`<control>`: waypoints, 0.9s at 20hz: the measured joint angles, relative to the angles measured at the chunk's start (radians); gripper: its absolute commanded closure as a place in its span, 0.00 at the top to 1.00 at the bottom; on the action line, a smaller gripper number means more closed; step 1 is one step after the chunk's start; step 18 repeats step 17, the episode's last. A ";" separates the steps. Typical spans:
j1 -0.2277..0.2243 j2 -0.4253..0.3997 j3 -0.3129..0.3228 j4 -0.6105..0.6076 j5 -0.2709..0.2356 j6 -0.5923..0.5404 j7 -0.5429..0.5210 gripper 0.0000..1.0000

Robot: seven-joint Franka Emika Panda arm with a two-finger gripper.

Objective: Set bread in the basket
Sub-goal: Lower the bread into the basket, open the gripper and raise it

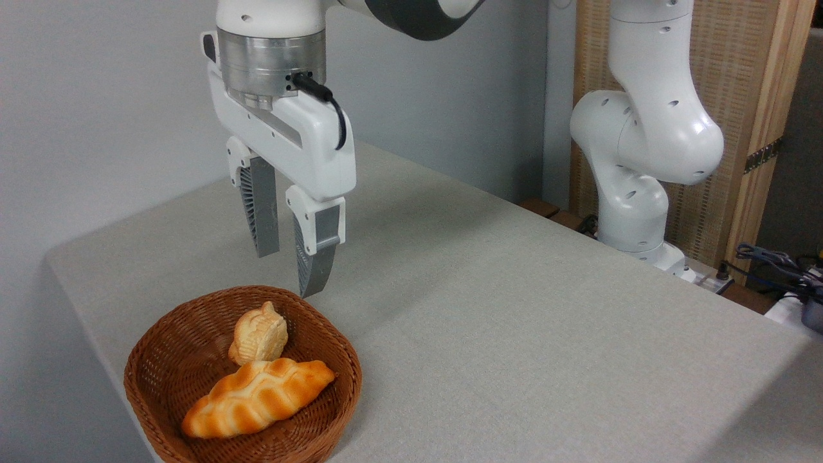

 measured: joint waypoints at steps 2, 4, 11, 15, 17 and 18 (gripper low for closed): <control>-0.002 0.001 -0.008 -0.003 0.027 0.000 -0.058 1.00; -0.005 0.001 -0.015 -0.005 0.051 -0.003 -0.090 1.00; -0.008 -0.002 -0.045 -0.005 0.065 -0.026 -0.087 1.00; -0.011 -0.001 -0.050 -0.007 0.066 -0.027 -0.011 1.00; -0.011 0.000 -0.050 -0.008 0.066 -0.027 -0.007 1.00; -0.011 0.000 -0.050 -0.008 0.066 -0.027 -0.007 1.00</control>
